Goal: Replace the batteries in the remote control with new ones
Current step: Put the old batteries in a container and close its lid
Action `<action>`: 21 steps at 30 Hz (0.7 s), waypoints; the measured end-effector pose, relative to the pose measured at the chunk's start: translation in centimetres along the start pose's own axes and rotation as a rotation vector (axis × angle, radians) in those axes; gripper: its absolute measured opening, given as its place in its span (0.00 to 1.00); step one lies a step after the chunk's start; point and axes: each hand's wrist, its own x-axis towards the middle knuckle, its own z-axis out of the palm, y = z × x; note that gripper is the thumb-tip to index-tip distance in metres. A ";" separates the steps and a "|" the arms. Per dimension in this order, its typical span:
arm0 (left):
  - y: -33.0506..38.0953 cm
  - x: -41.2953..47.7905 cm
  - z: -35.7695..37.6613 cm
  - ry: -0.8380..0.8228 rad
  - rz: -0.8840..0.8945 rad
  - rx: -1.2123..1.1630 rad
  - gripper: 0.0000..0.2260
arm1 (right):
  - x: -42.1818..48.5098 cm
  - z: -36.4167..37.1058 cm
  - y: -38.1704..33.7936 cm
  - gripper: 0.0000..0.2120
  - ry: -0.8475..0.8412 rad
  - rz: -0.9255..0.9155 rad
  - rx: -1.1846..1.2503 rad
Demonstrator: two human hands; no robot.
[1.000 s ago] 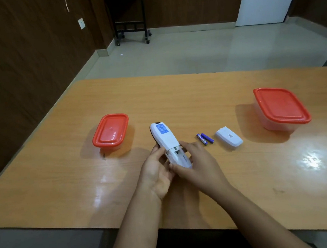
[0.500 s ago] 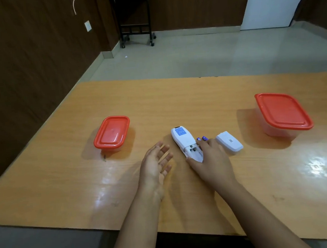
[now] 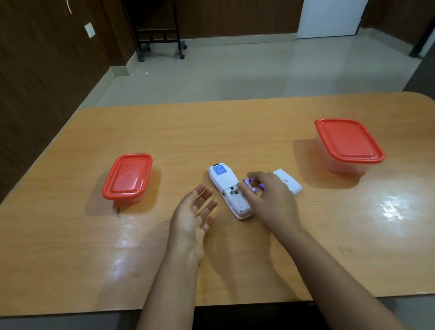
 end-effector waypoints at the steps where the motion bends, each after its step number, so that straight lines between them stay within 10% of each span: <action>1: -0.1 -0.1 0.2 -0.013 0.008 0.012 0.10 | 0.3 -0.9 0.2 0.13 0.067 0.018 0.106; 8: -1.1 -0.9 1.9 -0.136 0.024 0.158 0.12 | 4.9 -7.7 7.8 0.17 0.779 0.563 0.798; 21: -2.5 -0.4 4.3 -0.202 0.064 0.240 0.12 | 6.2 -12.3 12.8 0.21 0.524 0.706 0.617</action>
